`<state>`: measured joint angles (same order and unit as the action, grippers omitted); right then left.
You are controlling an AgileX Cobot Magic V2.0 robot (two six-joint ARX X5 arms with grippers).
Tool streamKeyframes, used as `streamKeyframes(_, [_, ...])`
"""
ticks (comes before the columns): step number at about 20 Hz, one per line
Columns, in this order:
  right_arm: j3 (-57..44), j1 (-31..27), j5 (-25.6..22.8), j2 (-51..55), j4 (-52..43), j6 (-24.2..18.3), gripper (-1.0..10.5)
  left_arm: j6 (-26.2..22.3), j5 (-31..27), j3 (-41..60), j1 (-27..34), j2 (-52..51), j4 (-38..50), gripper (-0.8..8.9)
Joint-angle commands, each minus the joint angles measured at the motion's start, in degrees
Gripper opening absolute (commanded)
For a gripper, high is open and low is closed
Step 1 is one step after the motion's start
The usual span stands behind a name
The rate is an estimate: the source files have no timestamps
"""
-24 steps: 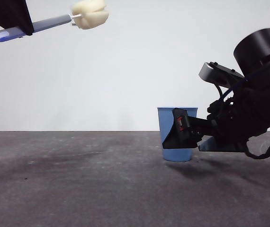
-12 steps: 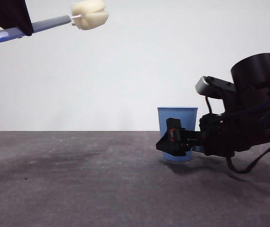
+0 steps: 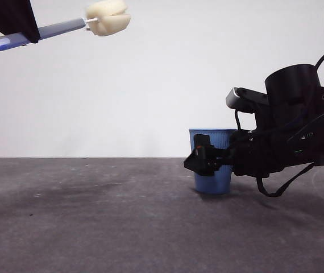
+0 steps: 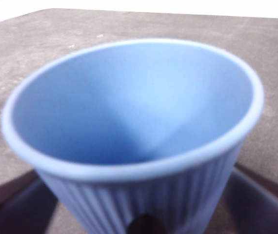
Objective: Pick up the cup brush,pick up the cup,insert the brush into the cup,clean the cup,put the cup brush back,put the cup back to the fixed position on the table
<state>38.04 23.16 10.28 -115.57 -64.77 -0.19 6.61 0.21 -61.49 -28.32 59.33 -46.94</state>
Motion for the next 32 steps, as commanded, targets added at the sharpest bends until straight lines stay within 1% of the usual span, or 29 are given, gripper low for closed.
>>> streamKeyframes(1, [0.39,-0.11,-0.13,-1.81,-0.33,0.57,3.7,-0.5,-0.07,0.22,-0.22,-0.2,0.13,-0.07])
streamKeyframes(3, [0.57,-0.11,-0.15,-2.19,-0.33,0.72,3.7,-0.63,-0.07,0.22,-0.22,-0.2,0.11,-0.06])
streamKeyframes(5, [0.61,-0.11,-0.07,-2.19,-0.35,0.68,2.9,-0.66,-0.07,0.22,-0.22,-0.2,0.11,-0.06])
streamKeyframes(10, [0.61,-0.11,0.09,-2.19,-0.33,0.7,2.8,-0.63,-0.07,0.22,-0.22,-0.2,-0.09,-0.06])
streamKeyframes(11, [0.61,-0.11,0.09,-2.19,-0.33,0.7,2.4,-0.63,-0.09,0.22,-0.22,-0.2,-0.17,-0.07])
streamKeyframes(13, [0.61,-0.11,0.26,-2.19,-0.39,0.52,1.4,-0.63,-0.09,0.22,-0.22,-0.2,-0.5,-0.07])
streamKeyframes(15, [0.61,-0.11,0.31,-2.19,-0.44,0.31,0.1,-0.68,-0.09,0.22,-0.22,-0.2,-0.98,-0.07])
streamKeyframes(16, [0.61,-0.07,0.5,-2.19,-0.76,-0.07,-0.2,-0.74,-0.09,0.22,-0.22,-0.2,-1.25,-0.06])
streamKeyframes(18, [0.61,-0.04,1.79,-1.73,-0.81,0.02,-0.2,-1.31,-0.11,0.22,-0.22,-0.2,-1.75,-0.07])
streamKeyframes(20, [0.61,0.31,1.77,-0.07,0.68,0.11,-0.2,-2.89,-0.39,0.22,-0.2,-0.17,-2.25,-0.06])
streamKeyframes(21, [0.61,0.59,1.73,1.79,3.19,-0.09,-0.2,-3.91,-0.57,0.22,-0.2,-0.17,-2.58,-0.07])
streamKeyframes(24, [0.61,1.05,1.36,9.66,15.72,-4.2,-0.2,-7.23,-1.81,0.22,-0.2,-0.17,-4.15,-0.07])
streamKeyframes(25, [0.61,1.25,1.33,13.11,21.29,-5.57,-0.2,-8.41,-2.01,0.22,-0.2,-0.17,-4.87,-0.07])
streamKeyframes(27, [0.79,1.68,0.68,20.7,34.05,-9.99,-0.2,-10.97,-2.14,0.22,-0.17,0.07,-6.67,-0.07])
streamKeyframes(28, [0.96,2.12,-0.55,23.76,39.87,-11.8,-0.2,-11.91,-2.45,0.22,-0.17,0.31,-7.69,-0.07])
streamKeyframes(31, [2.95,3.54,-3.08,31.93,61.55,-18.69,-0.2,-16.2,-3.1,0.22,-0.2,2.05,-11.02,-0.08])
streamKeyframes(32, [3.37,4.39,-5.4,33.97,66.95,-20.37,-0.2,-18.1,-3.13,0.22,-0.2,2.89,-12.04,-0.08])
